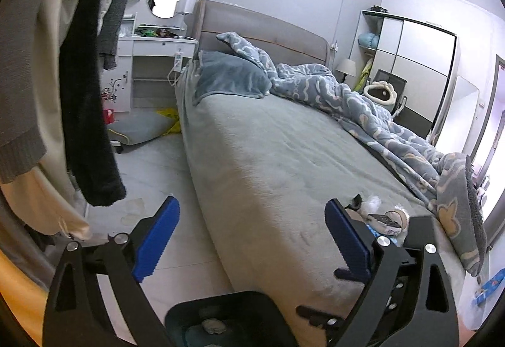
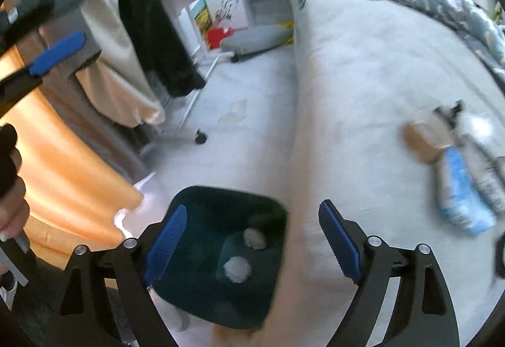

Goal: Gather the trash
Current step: 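Move the right tool back to the bed and grasp the black plastic piece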

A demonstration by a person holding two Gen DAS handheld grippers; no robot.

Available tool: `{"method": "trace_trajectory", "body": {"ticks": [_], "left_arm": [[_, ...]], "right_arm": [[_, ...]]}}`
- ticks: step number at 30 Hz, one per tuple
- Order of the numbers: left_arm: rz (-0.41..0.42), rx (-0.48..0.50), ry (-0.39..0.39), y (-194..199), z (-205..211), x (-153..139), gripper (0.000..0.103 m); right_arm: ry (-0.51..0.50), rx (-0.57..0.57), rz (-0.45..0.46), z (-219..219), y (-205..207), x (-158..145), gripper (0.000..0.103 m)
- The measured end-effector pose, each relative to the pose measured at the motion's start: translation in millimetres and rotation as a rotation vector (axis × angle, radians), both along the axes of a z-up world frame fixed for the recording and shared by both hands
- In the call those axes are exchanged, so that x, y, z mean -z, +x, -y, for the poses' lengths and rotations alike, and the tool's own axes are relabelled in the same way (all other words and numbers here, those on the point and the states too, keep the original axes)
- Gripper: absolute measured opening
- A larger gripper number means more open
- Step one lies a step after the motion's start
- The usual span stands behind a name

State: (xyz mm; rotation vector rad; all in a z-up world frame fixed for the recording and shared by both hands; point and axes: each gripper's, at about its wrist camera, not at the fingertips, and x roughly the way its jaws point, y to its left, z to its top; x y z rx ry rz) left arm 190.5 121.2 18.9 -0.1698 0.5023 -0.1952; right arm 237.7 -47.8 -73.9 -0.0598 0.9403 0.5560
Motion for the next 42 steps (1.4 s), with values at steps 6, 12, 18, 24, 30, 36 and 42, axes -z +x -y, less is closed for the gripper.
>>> {"method": "trace_trajectory", "body": {"ticks": [6,12,18,24,30,36,42], "left_arm": [[-0.008,0.029,0.025,14.6,32.2,4.1,0.097],[-0.026,0.048,0.04,27.8,57.1,9.3,0.097],[-0.045,0.074,0.042,37.2,79.4,14.5,0.097],[-0.055,0.113,0.054,42.6,104.8,18.5,0.097],[-0.079,0.142,0.069,47.7,129.6,26.4,0.097],[-0.085,0.169,0.084,48.5,152.1,31.7,0.097],[-0.094,0.2,0.095,51.3,171.0,36.5,0.097]], "right_arm": [[0.016,0.065,0.094,44.3,9.2,-22.1,0.087],[0.026,0.118,0.141,85.6,20.4,-33.5,0.087],[0.016,0.158,0.151,119.0,23.8,-34.8,0.087],[-0.03,0.197,0.179,150.4,13.8,-30.2,0.087],[-0.031,0.225,0.172,178.9,11.0,-25.5,0.087],[-0.035,0.242,0.142,200.8,7.9,-13.0,0.072],[0.006,0.262,0.087,219.7,13.9,2.2,0.061]]}}
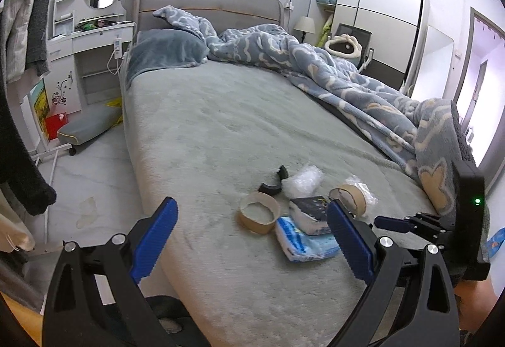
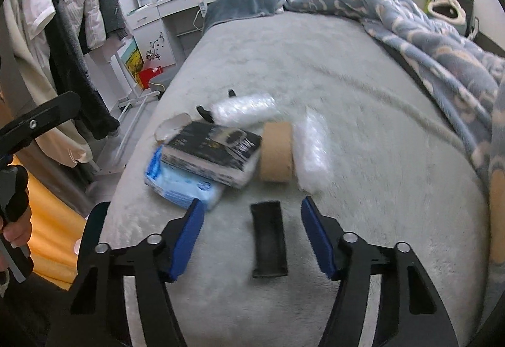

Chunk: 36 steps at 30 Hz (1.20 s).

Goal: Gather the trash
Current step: 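Move the right tool back to the bed and grasp the black plastic piece, then grasp the black-and-white tissue pack with the left tool while the right tool holds the black piece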

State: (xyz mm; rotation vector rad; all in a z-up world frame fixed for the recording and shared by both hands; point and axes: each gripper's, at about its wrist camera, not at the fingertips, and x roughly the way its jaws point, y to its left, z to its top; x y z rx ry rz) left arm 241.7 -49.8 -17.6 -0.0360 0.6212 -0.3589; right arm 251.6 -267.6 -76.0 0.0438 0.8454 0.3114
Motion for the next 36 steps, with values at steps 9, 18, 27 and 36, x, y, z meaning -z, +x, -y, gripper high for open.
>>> {"method": "trace_trajectory", "body": {"ticks": [9,18,27,36], "left_arm": [[-0.026,0.04,0.019,3.3,27.2,10.0,0.097],[-0.054,0.06,0.036,10.4,53.7,21.5,0.097],[-0.07,0.081,0.101,13.3,87.9,31.4,0.097],[-0.117,0.083,0.206,20.7,115.2,53.4,0.097]], "right_arm": [[0.036,-0.019,-0.021,5.3,7.1,7.9,0.044],[0.035,-0.025,-0.026,9.5,7.7,8.6,0.023],[0.069,0.015,0.03,40.1,-0.3,-3.4,0.022],[0.112,0.051,0.047,73.2,-4.5,-4.7,0.022]]}}
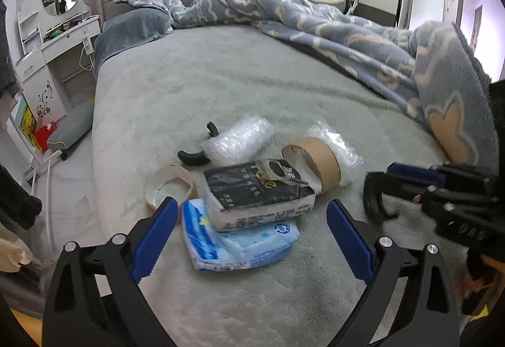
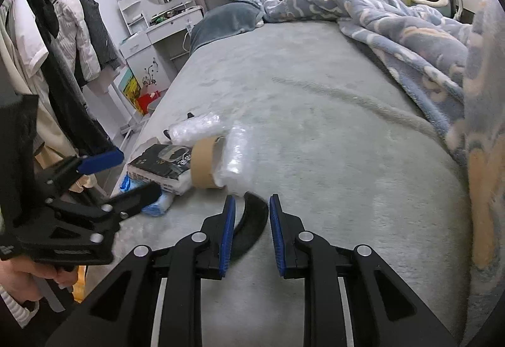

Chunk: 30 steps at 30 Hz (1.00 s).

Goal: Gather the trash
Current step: 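Grasp the black-and-white tissue pack with the left tool while the right tool holds the black piece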

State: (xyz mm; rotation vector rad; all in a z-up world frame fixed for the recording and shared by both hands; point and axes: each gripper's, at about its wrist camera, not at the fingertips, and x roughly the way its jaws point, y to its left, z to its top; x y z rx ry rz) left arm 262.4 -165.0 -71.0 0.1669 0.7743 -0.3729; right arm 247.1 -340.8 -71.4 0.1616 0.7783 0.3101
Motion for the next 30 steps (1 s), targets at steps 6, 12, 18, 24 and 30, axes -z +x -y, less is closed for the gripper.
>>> {"method": "trace_trajectory", "body": {"ticks": [6,12,18,24,30], "left_arm": [[-0.013,-0.022,0.033,5.8,8.4,10.0,0.097],[-0.011,-0.059,0.031,15.6,11.0,10.8,0.096],[-0.017,-0.051,0.045,19.4,17.8,14.4,0.087],[-0.005,-0.038,0.047,21.3,20.4,13.5,0.081],[0.027,-0.059,0.025,20.0,12.6,3.9,0.08]], "right_arm": [[0.018,0.004,0.002,11.6,-2.7,0.7,0.022],[0.054,-0.015,-0.003,15.0,-3.2,2.3,0.022],[0.075,-0.044,-0.03,12.8,-0.3,7.7,0.022],[0.086,-0.04,-0.043,9.4,7.6,7.2,0.024],[0.063,-0.042,-0.058,2.1,15.4,8.1,0.042]]}}
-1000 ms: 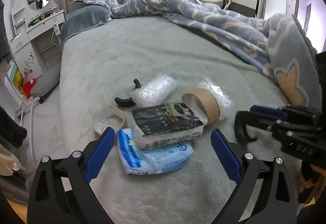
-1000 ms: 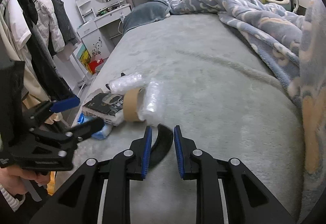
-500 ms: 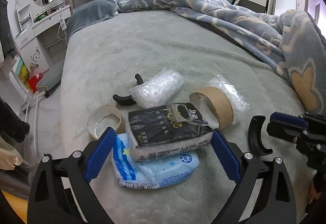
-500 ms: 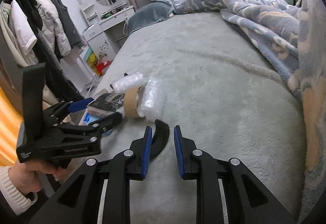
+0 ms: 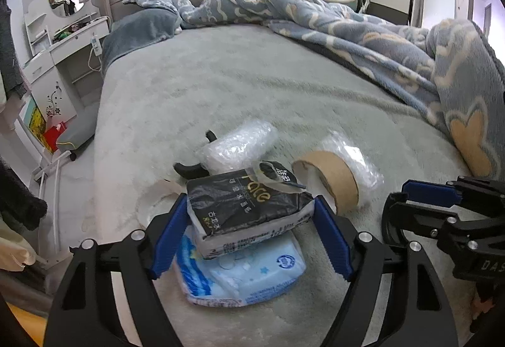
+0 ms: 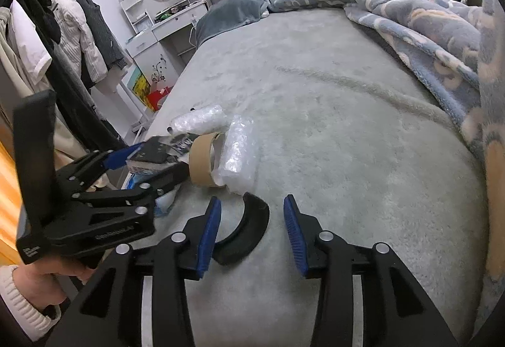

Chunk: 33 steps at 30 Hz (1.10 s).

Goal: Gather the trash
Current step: 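Grasp the black-and-white tissue pack with the left tool while the right tool holds the black piece, then carry the tissue pack and black piece over the teal bin and release both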

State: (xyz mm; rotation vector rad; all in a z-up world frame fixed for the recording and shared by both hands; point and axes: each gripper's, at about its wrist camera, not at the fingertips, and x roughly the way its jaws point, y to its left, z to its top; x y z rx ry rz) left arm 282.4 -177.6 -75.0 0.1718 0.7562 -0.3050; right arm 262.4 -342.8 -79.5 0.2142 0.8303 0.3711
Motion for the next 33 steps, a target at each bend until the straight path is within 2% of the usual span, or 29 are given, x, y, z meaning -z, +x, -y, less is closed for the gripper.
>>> {"method": "trace_trajectory", "body": {"ticks": [6,7,8,9,15,22,27,33], "left_arm": [[0.021,-0.024,-0.058,-3.6,-12.9,-12.3,0.08],[0.028,-0.024,-0.069,-5.0,-15.2,-15.2,0.08],[0.037,-0.022,-0.083,-6.8,-17.5,-18.3,0.08],[0.042,-0.019,-0.093,-8.2,-19.0,-20.5,0.08],[0.072,-0.003,-0.141,-15.9,-26.8,-33.9,0.08],[0.118,-0.004,-0.173,-26.0,-44.1,-48.5,0.08],[0.109,-0.011,-0.167,-30.9,-58.9,-49.0,0.08],[0.089,-0.038,-0.157,-36.0,-85.1,-46.4,0.08]], "right_arm": [[-0.031,-0.009,-0.027,-5.8,4.7,5.9,0.041],[-0.04,-0.01,-0.028,-7.3,5.2,6.1,0.035],[-0.051,-0.008,-0.027,-8.8,5.2,6.1,0.022],[-0.059,-0.008,-0.027,-9.6,5.7,6.0,0.016],[-0.114,0.001,-0.01,-16.4,4.9,0.0,0.017],[-0.106,0.064,0.031,-10.3,1.5,-17.3,0.017],[-0.078,0.099,0.088,-12.2,-2.6,-34.4,0.017],[-0.066,0.088,0.133,-36.3,-3.1,-47.4,0.017]]}}
